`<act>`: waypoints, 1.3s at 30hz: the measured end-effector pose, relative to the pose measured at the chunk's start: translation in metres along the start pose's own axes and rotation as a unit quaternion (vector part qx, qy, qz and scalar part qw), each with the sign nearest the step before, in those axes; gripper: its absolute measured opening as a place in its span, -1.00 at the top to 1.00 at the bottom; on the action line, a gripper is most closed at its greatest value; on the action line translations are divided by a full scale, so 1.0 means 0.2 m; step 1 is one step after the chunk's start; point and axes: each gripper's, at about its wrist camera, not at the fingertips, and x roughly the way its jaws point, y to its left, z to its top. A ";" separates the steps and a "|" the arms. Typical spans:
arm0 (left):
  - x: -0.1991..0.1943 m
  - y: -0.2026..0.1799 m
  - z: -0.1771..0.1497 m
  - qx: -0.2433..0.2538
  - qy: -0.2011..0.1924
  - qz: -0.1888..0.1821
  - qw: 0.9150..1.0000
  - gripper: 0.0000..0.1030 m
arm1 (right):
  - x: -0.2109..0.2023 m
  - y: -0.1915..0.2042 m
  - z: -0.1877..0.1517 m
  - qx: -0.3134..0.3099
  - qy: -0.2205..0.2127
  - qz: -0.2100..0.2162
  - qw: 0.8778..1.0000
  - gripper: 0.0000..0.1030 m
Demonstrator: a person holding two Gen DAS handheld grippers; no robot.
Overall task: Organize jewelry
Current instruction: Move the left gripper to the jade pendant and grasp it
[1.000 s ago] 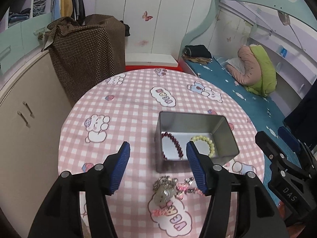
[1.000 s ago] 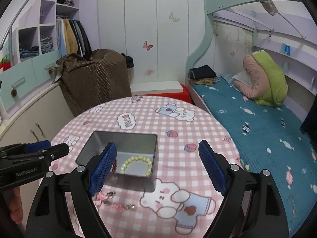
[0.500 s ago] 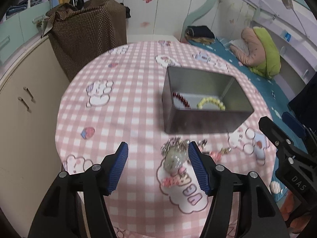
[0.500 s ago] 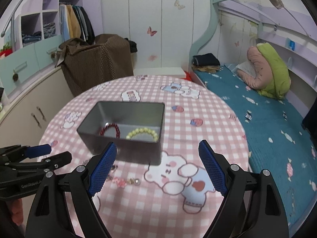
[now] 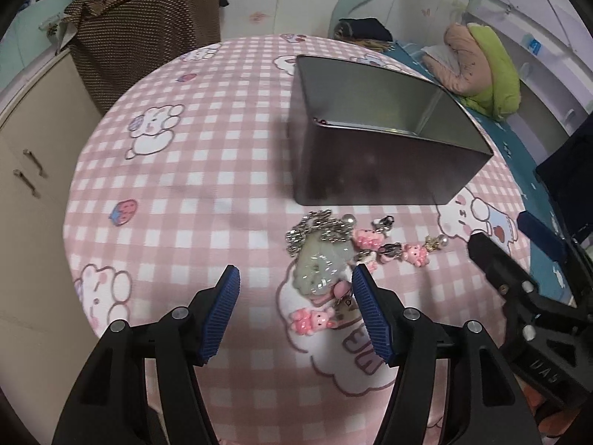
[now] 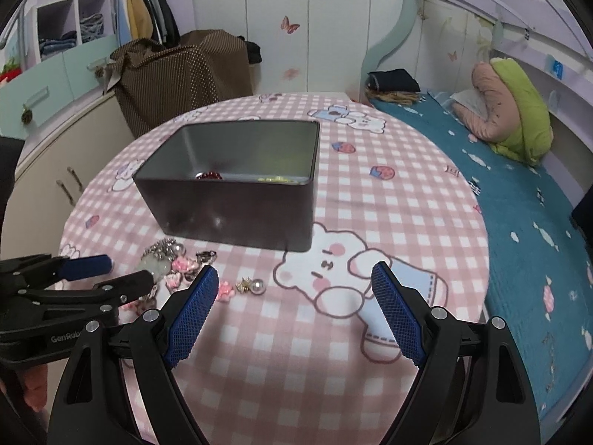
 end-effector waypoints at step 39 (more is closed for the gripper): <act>-0.12 0.14 -0.01 -0.004 -0.030 -0.048 0.998 0.46 | 0.19 0.24 -0.05 -0.085 0.032 0.093 0.991 0.40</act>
